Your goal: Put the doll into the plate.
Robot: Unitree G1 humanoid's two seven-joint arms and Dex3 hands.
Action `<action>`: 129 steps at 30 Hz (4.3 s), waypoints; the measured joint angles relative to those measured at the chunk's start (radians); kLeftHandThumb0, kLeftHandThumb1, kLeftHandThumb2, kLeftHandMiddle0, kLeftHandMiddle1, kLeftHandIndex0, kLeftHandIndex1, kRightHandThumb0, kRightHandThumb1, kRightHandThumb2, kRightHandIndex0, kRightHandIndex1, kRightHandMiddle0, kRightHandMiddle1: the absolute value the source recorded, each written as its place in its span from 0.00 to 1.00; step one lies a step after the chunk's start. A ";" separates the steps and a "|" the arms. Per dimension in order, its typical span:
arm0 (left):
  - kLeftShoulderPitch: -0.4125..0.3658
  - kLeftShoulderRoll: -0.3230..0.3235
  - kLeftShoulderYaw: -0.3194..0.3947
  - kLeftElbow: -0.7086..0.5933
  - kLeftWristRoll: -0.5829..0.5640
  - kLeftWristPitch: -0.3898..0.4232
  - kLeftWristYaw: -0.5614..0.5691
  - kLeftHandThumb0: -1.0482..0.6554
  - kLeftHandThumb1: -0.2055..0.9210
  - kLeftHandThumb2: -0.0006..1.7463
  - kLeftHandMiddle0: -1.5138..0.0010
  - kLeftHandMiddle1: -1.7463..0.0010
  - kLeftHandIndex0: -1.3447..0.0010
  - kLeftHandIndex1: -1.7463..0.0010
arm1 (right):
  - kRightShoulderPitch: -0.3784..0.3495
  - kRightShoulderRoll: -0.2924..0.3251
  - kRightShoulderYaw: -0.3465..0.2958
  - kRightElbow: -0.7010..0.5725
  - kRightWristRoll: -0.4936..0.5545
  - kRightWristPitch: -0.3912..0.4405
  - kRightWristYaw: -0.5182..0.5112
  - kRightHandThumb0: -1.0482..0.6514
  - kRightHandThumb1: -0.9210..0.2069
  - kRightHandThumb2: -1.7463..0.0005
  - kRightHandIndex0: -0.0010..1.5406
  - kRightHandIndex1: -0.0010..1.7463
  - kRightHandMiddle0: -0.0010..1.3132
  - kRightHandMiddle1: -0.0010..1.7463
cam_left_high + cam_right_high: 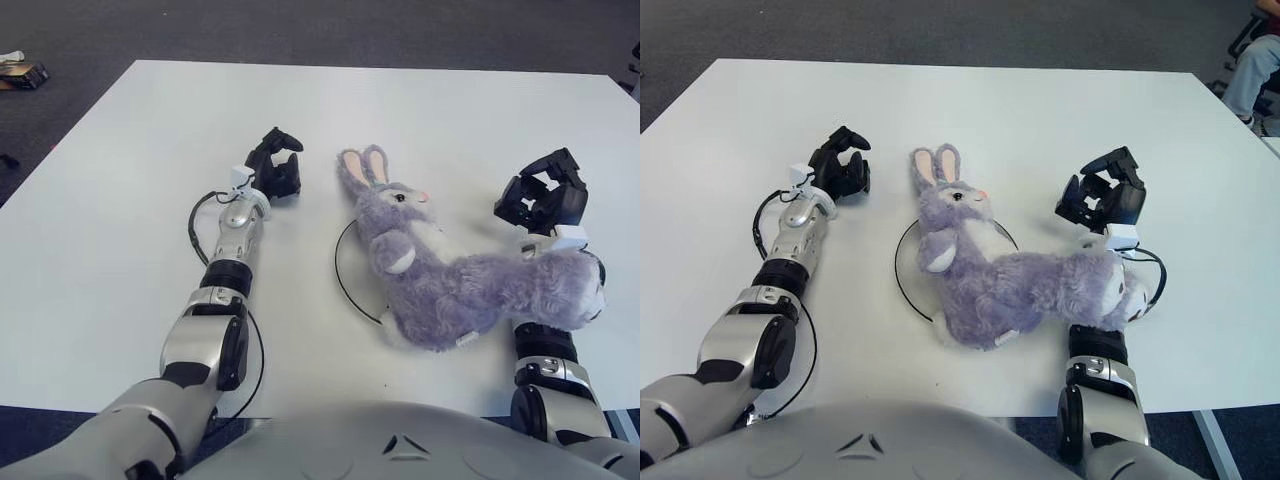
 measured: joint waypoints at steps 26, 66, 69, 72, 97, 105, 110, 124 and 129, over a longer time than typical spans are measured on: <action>0.128 -0.006 -0.059 -0.226 0.022 0.079 0.025 0.35 0.53 0.71 0.14 0.00 0.58 0.00 | 0.084 0.012 0.006 -0.202 0.082 0.399 0.064 0.34 0.53 0.25 0.84 1.00 0.47 1.00; 0.154 -0.014 -0.059 -0.247 0.061 0.059 0.144 0.35 0.53 0.70 0.14 0.00 0.58 0.00 | 0.039 -0.094 0.008 -0.293 0.237 0.909 0.341 0.35 0.44 0.32 0.81 1.00 0.41 1.00; 0.161 -0.021 -0.058 -0.260 0.060 0.066 0.157 0.35 0.52 0.71 0.15 0.00 0.58 0.00 | 0.035 -0.105 0.008 -0.279 0.234 0.901 0.355 0.35 0.44 0.32 0.82 1.00 0.40 1.00; 0.166 -0.033 -0.058 -0.271 0.060 0.077 0.172 0.35 0.52 0.71 0.15 0.00 0.58 0.00 | 0.035 -0.115 0.013 -0.268 0.226 0.887 0.365 0.36 0.43 0.33 0.82 1.00 0.40 1.00; 0.185 -0.052 -0.053 -0.294 0.057 0.083 0.198 0.35 0.53 0.70 0.13 0.00 0.58 0.00 | 0.029 -0.131 0.066 -0.220 0.150 0.768 0.358 0.36 0.41 0.34 0.84 1.00 0.39 1.00; 0.185 -0.046 -0.048 -0.293 0.057 0.083 0.198 0.35 0.52 0.71 0.13 0.00 0.58 0.00 | 0.006 -0.119 0.083 -0.193 0.124 0.748 0.315 0.36 0.42 0.34 0.84 1.00 0.39 1.00; 0.185 -0.044 -0.046 -0.293 0.056 0.084 0.193 0.35 0.52 0.71 0.13 0.00 0.58 0.00 | 0.009 -0.093 0.084 -0.177 0.108 0.689 0.270 0.36 0.42 0.34 0.84 1.00 0.39 1.00; 0.180 -0.041 -0.040 -0.297 0.045 0.118 0.186 0.35 0.53 0.70 0.14 0.00 0.59 0.00 | 0.012 -0.048 0.077 -0.069 0.086 0.463 0.244 0.36 0.43 0.33 0.83 1.00 0.40 1.00; 0.177 -0.041 -0.039 -0.296 0.044 0.125 0.186 0.35 0.54 0.70 0.14 0.00 0.59 0.00 | 0.000 -0.045 0.063 -0.038 0.113 0.430 0.293 0.36 0.43 0.33 0.84 1.00 0.40 1.00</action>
